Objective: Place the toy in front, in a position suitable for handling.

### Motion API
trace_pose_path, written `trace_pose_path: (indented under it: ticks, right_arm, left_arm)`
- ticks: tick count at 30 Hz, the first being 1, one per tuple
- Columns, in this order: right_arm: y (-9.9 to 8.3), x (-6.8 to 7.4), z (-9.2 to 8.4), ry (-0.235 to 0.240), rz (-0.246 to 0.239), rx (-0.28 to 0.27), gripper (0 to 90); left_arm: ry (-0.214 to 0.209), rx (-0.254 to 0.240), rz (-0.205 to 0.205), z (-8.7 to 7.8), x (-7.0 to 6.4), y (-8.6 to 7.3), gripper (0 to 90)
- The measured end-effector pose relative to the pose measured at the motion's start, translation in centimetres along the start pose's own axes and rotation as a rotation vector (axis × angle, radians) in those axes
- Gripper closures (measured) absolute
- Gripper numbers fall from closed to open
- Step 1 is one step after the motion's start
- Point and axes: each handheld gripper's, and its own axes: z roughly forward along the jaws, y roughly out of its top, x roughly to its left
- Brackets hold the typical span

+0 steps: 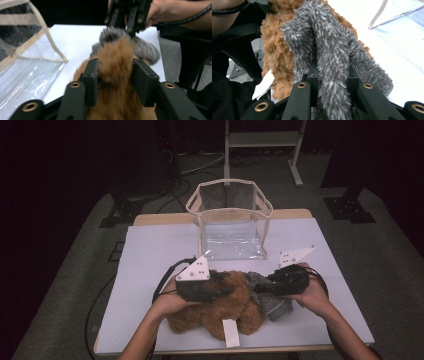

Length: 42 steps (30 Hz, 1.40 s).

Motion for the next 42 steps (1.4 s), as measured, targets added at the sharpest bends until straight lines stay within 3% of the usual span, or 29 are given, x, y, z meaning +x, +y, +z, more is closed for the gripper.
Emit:
trace_pose_path:
  ticks: [10,15,21,27,31,35,39,42]
  right_arm:
    - [-0.2,-0.7,0.0,-0.017,0.016,0.007,72.3]
    - [-0.2,-0.9,0.0,-0.025,0.021,0.01,72.3]
    - [-0.1,-1.1,0.1,-0.029,0.02,0.022,72.2]
    - [-0.3,-1.3,0.4,-0.025,0.021,0.041,72.1]
    - [-0.6,-1.2,1.1,-0.005,0.024,0.05,72.0]
    - [-0.8,-1.1,1.9,0.027,0.028,0.041,72.6]
    - [-1.1,-1.1,1.6,0.067,0.039,0.027,74.0]
    - [-1.3,-0.8,1.0,0.072,0.034,0.022,74.0]
  left_arm:
    - [0.088,0.069,-0.044,-5.2,-0.3,-4.8,46.1]
    - [0.09,0.077,-0.061,-6.9,-0.3,-6.9,39.7]
    - [0.081,0.055,-0.122,-8.2,0.6,-10.2,28.7]
    - [0.068,0.064,-0.195,-8.8,1.4,-13.0,20.4]
    - [0.014,0.058,-0.227,-8.2,1.7,-14.2,21.6]
    - [-0.005,0.042,-0.225,-7.5,1.8,-14.3,31.0]
    - [-0.012,0.011,-0.237,-6.7,2.3,-13.9,32.7]
    - [-0.028,-0.011,-0.221,-5.8,2.6,-12.6,32.6]
